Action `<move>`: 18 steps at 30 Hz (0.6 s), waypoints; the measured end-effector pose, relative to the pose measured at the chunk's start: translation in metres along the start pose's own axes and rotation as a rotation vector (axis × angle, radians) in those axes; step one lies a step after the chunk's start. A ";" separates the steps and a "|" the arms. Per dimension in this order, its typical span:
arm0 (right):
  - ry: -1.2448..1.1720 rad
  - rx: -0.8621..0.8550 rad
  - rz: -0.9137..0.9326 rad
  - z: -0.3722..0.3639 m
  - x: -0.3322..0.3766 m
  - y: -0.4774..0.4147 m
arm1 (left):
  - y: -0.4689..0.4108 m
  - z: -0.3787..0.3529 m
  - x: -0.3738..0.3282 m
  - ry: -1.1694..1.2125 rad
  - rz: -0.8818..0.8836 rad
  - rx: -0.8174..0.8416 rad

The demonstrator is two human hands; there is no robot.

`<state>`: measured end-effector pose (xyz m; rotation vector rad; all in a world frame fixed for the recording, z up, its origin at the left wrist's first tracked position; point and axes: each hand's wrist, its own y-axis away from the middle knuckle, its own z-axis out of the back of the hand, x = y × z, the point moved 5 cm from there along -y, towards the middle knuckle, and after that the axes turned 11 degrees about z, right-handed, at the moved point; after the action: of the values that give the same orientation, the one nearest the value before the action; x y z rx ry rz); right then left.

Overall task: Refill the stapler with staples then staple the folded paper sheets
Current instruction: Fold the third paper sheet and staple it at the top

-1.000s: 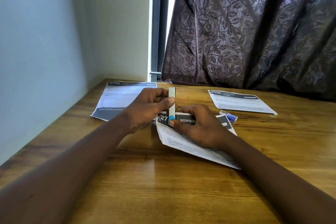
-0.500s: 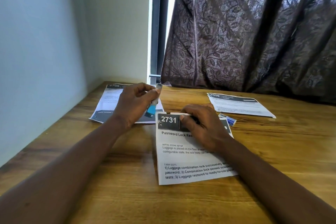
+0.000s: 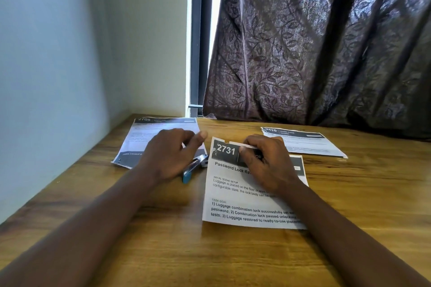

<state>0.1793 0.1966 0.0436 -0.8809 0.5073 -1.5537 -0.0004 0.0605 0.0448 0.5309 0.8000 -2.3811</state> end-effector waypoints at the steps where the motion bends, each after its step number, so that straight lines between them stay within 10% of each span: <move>1: 0.013 -0.010 0.003 0.002 0.000 -0.001 | 0.002 0.004 -0.004 0.077 0.005 -0.016; 8: 0.139 -0.067 0.051 0.009 0.001 -0.002 | 0.023 -0.010 -0.032 0.521 -0.037 0.289; 18: 0.382 -0.435 -0.213 0.075 -0.050 0.006 | 0.020 0.007 -0.032 0.785 0.080 0.057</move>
<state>0.2405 0.2563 0.0728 -0.9898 1.0857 -1.8542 0.0355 0.0549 0.0588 1.5362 0.9950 -2.1022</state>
